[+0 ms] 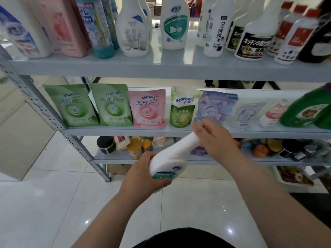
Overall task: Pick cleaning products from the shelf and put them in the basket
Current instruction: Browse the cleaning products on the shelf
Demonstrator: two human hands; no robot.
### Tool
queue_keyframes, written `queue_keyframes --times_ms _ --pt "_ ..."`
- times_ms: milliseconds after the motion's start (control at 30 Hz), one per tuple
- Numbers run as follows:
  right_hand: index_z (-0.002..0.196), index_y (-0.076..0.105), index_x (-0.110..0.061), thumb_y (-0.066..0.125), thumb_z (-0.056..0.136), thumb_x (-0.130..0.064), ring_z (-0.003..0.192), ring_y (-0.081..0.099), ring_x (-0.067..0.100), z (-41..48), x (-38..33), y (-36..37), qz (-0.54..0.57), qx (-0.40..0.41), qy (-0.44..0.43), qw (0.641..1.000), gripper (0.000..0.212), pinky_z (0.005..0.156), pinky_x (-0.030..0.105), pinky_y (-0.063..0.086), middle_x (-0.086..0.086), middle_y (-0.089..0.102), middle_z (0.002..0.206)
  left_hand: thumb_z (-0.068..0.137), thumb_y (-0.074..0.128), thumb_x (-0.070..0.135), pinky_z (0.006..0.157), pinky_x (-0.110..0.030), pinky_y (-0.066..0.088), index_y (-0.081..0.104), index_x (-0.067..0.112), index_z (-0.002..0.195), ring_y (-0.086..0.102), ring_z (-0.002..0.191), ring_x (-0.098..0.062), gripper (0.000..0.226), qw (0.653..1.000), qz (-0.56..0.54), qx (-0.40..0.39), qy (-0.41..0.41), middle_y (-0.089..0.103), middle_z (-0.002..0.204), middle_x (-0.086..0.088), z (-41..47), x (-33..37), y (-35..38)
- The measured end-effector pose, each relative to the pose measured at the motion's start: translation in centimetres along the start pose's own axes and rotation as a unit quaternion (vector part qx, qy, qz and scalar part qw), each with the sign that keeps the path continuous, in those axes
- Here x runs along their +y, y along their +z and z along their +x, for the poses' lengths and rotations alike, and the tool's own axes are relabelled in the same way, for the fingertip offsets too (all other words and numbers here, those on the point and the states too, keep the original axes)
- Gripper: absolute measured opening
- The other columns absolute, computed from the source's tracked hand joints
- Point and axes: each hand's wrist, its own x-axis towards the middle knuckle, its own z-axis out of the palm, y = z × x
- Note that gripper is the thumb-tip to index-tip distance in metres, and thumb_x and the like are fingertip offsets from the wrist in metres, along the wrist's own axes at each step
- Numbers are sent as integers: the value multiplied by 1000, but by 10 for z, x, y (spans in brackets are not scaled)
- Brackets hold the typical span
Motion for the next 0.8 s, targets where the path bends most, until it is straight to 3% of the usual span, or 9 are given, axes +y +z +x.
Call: queue_keyframes --times_ms 67,167,267,400,467,567,667,733,800 --pt "78 48 -24 46 96 -59 73 57 20 3 -8 5 -104 -14 -34 994 39 63 37 45 0 58 76 52 87 64 66 -23 53 44 48 112 60 84 3 75 1000 14 -16 9 60 94 28 2 -7 -10" --pt "79 45 -24 38 104 -47 72 57 25 1 -22 13 -157 -33 -75 984 34 59 37 43 3 58 75 47 84 66 74 -32 61 49 51 117 66 87 0 80 997 -9 -70 8 67 98 23 6 -21 -30" --pt "81 43 -26 26 97 -48 59 50 22 -6 -35 20 -203 -24 -211 956 32 49 31 34 -1 54 69 52 91 52 79 -36 64 53 52 122 71 96 -3 79 983 -72 -169 21 72 108 22 11 -39 -50" --pt "79 50 -19 33 97 -34 54 42 18 -11 -48 30 -195 -11 -321 927 29 48 29 31 -5 46 66 58 95 39 85 -43 63 56 44 126 73 107 -15 78 960 -124 -247 37 74 118 10 16 -57 -67" --pt "81 49 -20 32 98 -35 55 45 19 -9 -53 38 -214 11 -294 931 28 47 28 29 -4 48 66 56 94 44 83 -40 64 56 47 125 72 104 -11 79 968 -115 -220 45 73 115 15 18 -60 -69" --pt "82 48 -31 30 97 -48 69 57 24 0 -56 47 -203 22 -159 966 29 53 32 37 -4 56 72 50 91 55 76 -30 64 55 51 116 70 94 0 76 983 -89 -152 46 70 106 26 19 -58 -67" --pt "82 58 -35 34 86 -72 74 62 13 2 -66 52 37 49 -18 998 44 64 33 53 -9 61 74 52 83 62 68 -18 58 50 55 111 67 89 6 68 987 -119 -98 52 66 103 32 18 -52 -67" --pt "82 60 -50 42 80 -72 64 59 1 -4 -63 61 168 47 9 985 29 60 22 52 -14 61 70 62 77 64 67 -18 58 51 54 111 68 93 4 56 977 -187 -78 62 68 105 28 17 -46 -66" --pt "92 56 -61 53 78 -74 76 67 -1 -15 -55 77 197 -20 27 980 19 66 19 54 -20 69 84 69 75 68 72 -24 60 55 49 113 72 99 -7 52 955 -286 -64 48 71 109 18 19 -37 -66"
